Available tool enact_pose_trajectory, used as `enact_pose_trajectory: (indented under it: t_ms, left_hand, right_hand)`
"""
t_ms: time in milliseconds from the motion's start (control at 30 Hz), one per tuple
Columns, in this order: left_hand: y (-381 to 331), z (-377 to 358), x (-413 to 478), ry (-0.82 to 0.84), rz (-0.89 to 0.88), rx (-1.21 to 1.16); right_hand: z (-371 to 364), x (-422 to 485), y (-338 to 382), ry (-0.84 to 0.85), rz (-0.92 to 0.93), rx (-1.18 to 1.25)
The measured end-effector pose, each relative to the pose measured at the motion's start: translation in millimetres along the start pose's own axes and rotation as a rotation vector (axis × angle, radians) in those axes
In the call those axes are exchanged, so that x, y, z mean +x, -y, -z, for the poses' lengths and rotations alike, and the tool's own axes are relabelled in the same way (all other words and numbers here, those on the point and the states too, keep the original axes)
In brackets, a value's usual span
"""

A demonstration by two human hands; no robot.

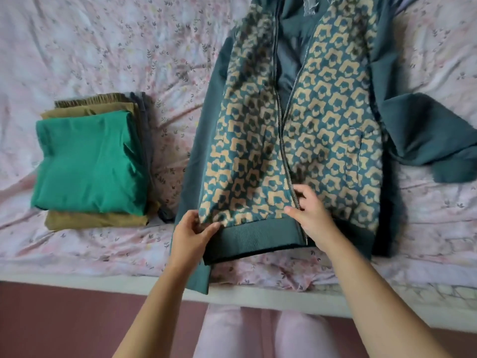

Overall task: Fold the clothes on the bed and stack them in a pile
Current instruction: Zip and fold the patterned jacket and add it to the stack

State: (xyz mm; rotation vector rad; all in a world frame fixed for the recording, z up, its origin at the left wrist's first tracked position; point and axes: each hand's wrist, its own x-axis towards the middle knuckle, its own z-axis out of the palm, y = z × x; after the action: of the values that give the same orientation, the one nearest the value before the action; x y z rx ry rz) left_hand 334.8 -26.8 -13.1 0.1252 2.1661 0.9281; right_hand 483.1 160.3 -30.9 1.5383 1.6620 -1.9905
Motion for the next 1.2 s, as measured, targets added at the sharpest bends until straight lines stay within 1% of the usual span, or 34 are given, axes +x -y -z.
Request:
enact_pose_trajectory:
  t_ms: [67, 100, 133, 200, 233, 300, 367, 433, 500, 533, 600, 733, 833, 933, 1033, 1133, 1200]
  left_hand:
    - [14, 0, -1, 0.041, 0.098, 0.237]
    - [18, -2, 1, 0.053, 0.135, 0.281]
    - [20, -4, 6, 0.058, 0.154, 0.265]
    - [13, -10, 21, 0.039, 0.153, 0.167]
    - [6, -14, 30, 0.025, 0.123, 0.152]
    - [-10, -22, 49, 0.011, 0.041, 0.192]
    - [-24, -29, 65, -0.001, 0.002, 0.176]
    - [-33, -33, 78, -0.012, -0.010, 0.127]
    - [-37, -36, 86, -0.062, -0.042, 0.125]
    - [-36, -36, 88, -0.093, -0.064, 0.138]
    - [-35, -36, 88, -0.126, -0.117, 0.193]
    - [-43, -39, 92, -0.151, -0.207, 0.304]
    - [-67, -38, 118, -0.214, -0.268, 0.391]
    - [-98, -37, 156, -0.250, -0.269, 0.454]
    - [-124, -38, 198, -0.251, -0.229, 0.465]
    - [-140, -40, 240, -0.210, -0.140, 0.343]
    - [-150, -44, 258, -0.207, -0.111, 0.285]
  right_hand:
    - [-15, -2, -16, 0.014, -0.081, -0.269]
    - [-19, -2, -23, 0.021, -0.123, -0.336]
    - [-21, 2, -27, 0.028, -0.154, -0.347]
    - [-20, 13, -23, 0.010, -0.150, -0.295]
    - [-20, 21, -17, -0.017, -0.125, -0.248]
    - [-20, 40, -1, -0.076, -0.093, -0.171]
    - [-20, 60, 19, -0.111, -0.062, -0.129]
    - [-17, 76, 35, -0.122, 0.042, -0.162]
    - [-3, 81, 41, -0.171, 0.118, -0.202]
    - [7, 80, 39, -0.204, 0.119, -0.189]
    - [27, 71, 27, -0.233, 0.062, -0.150]
    - [49, 67, 9, -0.109, -0.097, -0.313]
    - [55, 92, 35, -0.164, -0.039, -0.300]
    - [53, 124, 74, -0.189, 0.070, -0.293]
    - [50, 158, 110, -0.198, 0.133, -0.254]
    - [51, 186, 137, -0.249, 0.167, -0.202]
    - [51, 199, 151, -0.254, 0.171, -0.165]
